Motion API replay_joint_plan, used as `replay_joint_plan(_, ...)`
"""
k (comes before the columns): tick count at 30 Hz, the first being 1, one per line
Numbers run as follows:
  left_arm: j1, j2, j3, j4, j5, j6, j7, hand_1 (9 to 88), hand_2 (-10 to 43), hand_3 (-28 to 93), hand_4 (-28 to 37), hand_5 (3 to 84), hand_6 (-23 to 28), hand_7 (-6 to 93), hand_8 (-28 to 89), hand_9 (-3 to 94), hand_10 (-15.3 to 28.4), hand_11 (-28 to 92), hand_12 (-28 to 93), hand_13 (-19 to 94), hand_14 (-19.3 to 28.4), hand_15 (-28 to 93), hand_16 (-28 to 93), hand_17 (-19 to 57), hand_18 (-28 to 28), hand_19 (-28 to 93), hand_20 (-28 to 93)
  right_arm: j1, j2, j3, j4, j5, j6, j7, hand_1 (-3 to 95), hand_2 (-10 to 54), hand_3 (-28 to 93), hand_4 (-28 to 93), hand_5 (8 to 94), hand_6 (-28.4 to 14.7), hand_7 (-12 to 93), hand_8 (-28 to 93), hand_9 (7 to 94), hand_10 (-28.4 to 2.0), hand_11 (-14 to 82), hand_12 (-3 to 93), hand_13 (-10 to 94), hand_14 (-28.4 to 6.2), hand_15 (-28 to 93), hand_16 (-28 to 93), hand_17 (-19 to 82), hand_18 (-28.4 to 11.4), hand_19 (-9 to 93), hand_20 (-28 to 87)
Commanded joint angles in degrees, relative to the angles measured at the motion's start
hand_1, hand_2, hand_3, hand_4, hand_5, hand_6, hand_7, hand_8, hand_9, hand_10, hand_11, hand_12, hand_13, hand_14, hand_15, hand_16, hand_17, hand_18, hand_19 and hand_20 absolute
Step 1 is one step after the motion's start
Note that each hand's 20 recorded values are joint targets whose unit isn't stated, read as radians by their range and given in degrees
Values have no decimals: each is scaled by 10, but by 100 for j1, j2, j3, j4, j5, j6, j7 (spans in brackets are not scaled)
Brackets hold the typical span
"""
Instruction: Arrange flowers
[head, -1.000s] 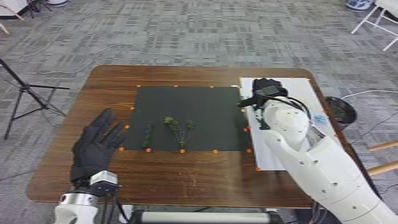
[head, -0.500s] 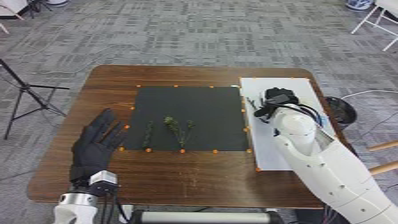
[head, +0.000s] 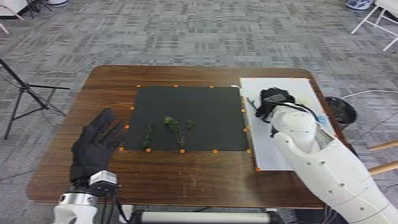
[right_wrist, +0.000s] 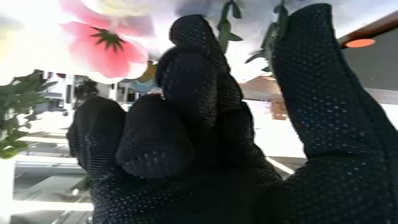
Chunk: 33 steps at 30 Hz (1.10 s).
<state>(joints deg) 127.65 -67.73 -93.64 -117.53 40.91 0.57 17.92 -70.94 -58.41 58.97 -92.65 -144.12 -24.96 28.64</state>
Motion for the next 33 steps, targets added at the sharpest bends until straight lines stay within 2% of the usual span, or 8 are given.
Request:
replay_joint_plan(1,33,-9,26,21,3,-4,2,224,-70,672,-283,225,23,226,-117,172,97,131,193,144,140,79,88,-187,204,353,69,-400,-80,-55,39,163,-161,-379,549,-95,658,-283,767,5,309,63,808,-78,608,422,796,-45,839,333,489,-192,932,644)
replay_joint_plan(5,70,-24,22,1,-3,11,9,223,-70,673,-283,224,23,227,-116,172,96,131,193,144,140,80,88,-187,204,352,70,-477,-74,-8,-49,259,-217,-397,538,-95,716,-283,802,6,319,92,825,-76,607,433,811,-46,840,342,502,-192,932,654)
replay_joint_plan(9,100,-49,13,-15,-5,15,22,223,-70,672,-283,225,23,227,-116,172,96,131,193,144,140,80,88,-187,204,352,70,-588,-11,25,-163,346,95,-481,490,-95,815,-271,773,12,360,188,822,-74,616,451,813,-44,840,352,505,-190,932,659)
replay_joint_plan(11,112,-54,8,-21,-5,18,17,223,-70,674,-283,225,23,227,-116,172,96,131,193,145,140,80,88,-187,205,352,70,-627,-8,54,-232,411,166,-460,457,-94,833,-217,750,23,398,220,820,-74,620,455,815,-43,842,349,508,-186,932,661)
replay_joint_plan(14,121,-72,-3,-30,-8,14,4,223,-69,673,-283,225,23,227,-116,172,97,131,193,144,140,80,87,-187,205,353,70,-627,-27,75,-334,612,136,-430,427,-73,838,-163,717,25,472,229,820,-76,632,448,821,-41,846,341,517,-185,932,673)
replay_joint_plan(20,116,-91,0,-28,-11,32,3,223,-68,673,-283,225,23,227,-116,172,97,131,192,144,140,79,88,-187,204,352,70,-645,-106,47,-563,980,38,-392,403,-68,849,-123,705,18,515,227,821,-77,639,444,823,-43,846,344,518,-186,932,679)
replay_joint_plan(33,84,-81,2,-10,-6,18,-3,224,-69,674,-283,226,23,226,-115,172,96,130,193,144,140,79,88,-187,204,351,70,-783,-224,23,-962,1678,75,-183,400,-53,848,-118,712,6,525,222,825,-80,643,441,827,-49,847,345,521,-189,932,683)
